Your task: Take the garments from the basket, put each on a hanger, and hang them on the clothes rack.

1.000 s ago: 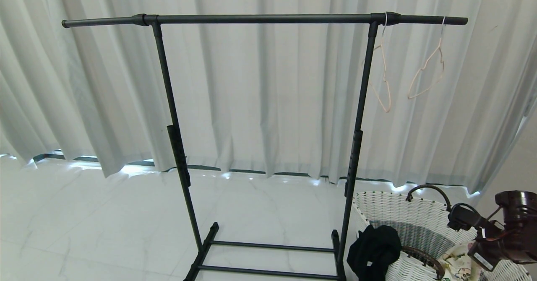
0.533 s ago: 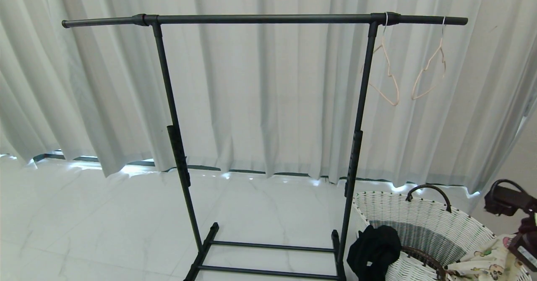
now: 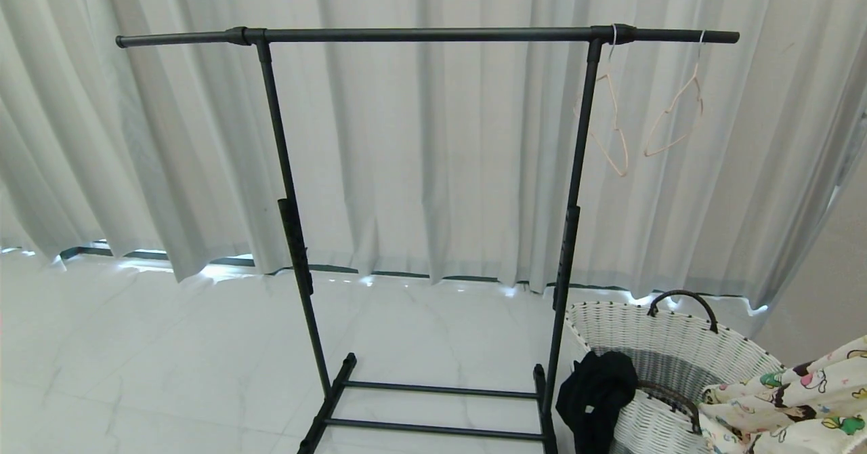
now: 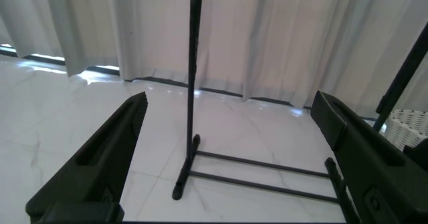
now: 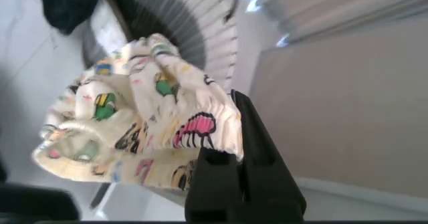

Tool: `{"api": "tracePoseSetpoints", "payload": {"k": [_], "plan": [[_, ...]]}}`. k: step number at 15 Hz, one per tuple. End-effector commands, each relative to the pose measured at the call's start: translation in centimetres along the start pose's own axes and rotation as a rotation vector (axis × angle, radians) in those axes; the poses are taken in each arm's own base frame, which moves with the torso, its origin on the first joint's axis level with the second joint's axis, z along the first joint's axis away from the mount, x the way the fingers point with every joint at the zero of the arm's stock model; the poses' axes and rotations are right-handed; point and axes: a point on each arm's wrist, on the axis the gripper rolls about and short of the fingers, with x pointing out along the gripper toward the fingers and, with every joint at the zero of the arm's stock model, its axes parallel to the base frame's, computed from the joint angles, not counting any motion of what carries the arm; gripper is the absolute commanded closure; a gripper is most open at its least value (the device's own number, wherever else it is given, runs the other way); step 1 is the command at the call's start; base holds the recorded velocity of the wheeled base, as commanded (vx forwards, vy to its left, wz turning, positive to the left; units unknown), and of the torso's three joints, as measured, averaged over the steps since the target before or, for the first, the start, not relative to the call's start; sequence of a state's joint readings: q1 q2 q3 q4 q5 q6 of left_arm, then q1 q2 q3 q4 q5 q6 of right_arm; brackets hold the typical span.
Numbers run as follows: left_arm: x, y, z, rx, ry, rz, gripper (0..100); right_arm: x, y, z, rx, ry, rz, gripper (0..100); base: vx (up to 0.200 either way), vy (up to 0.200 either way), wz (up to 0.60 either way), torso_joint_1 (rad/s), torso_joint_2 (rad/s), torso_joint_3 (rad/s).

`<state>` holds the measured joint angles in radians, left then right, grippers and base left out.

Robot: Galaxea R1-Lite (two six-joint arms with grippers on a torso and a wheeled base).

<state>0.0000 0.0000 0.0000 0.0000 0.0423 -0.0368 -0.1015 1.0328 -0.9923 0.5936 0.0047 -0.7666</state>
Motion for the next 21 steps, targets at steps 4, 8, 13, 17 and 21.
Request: {"api": "tracePoseSetpoints", "payload": {"k": [4,8,13,17,21], "plan": [[0.0,0.0,0.0,-0.002,0.0,0.001,0,-0.2,-0.8,2.7,-0.056,-0.098,0.026,100,-0.05,0.0,0.0,-0.002,0.0,0.002],[0.0,0.0,0.0,0.046,0.002,-0.01,0,0.6,-0.5,7.7,0.036,-0.226,0.167,100,0.0,0.0,0.0,0.0,0.0,0.0],[0.0,-0.1,0.0,0.029,0.002,-0.028,0,2.6,0.6,12.2,0.047,-0.266,0.319,100,0.0,0.0,0.0,0.0,0.0,0.0],[0.5,-0.4,8.3,-0.026,-0.051,-0.112,0,4.3,2.4,14.3,-0.01,-0.259,0.399,100,0.0,0.0,0.0,0.0,0.0,0.0],[6.8,-1.8,15.8,-0.025,0.089,-0.271,0,5.1,4.0,15.6,0.005,-0.248,0.458,100,0.0,0.0,0.0,0.0,0.0,0.0]]}}
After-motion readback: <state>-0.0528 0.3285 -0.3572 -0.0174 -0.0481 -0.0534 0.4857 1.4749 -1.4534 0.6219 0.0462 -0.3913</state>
